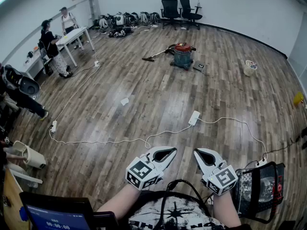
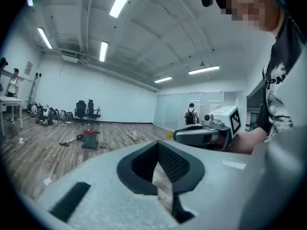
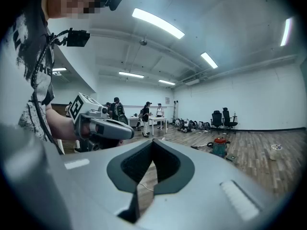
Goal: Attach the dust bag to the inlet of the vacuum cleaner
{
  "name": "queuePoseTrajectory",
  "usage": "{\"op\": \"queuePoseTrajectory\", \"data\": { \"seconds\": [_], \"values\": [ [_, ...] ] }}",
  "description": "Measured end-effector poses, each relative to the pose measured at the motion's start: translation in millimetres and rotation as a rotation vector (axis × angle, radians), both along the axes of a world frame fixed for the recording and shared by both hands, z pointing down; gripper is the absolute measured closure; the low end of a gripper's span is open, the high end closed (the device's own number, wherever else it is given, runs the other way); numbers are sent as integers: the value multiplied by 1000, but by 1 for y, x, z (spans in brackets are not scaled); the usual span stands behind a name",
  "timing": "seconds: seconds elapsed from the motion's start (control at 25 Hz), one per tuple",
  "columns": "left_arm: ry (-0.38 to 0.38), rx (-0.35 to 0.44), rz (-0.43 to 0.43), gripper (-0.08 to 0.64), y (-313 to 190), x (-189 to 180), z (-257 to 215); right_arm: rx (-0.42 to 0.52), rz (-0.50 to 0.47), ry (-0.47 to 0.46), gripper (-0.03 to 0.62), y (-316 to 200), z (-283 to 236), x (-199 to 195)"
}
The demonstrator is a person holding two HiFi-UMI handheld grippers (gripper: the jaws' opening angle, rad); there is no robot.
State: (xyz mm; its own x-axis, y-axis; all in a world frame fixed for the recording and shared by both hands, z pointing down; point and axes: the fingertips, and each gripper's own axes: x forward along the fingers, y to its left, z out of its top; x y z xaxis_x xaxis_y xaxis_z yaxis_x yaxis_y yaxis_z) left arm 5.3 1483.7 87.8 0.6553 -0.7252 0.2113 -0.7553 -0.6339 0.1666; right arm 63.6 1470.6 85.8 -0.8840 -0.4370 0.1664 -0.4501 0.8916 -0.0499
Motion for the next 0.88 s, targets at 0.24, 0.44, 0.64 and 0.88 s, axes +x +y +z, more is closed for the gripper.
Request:
{"op": "queuePoseTrajectory", "data": {
  "seconds": [0.24,0.44,0.64,0.88],
  "values": [
    [-20,-3,10,560,2,4,7,-1,-13,6,591,1,3,-5],
    [-21,-3,14,560,4,5,9,-12,-18,-3,591,2,5,-6],
    [-19,3,17,560,4,6,7,-36,-10,-36,589,1,4,-4],
    [-26,13,24,560,7,5,8,-20,-4,-28,589,4,5,-5]
  ]
}}
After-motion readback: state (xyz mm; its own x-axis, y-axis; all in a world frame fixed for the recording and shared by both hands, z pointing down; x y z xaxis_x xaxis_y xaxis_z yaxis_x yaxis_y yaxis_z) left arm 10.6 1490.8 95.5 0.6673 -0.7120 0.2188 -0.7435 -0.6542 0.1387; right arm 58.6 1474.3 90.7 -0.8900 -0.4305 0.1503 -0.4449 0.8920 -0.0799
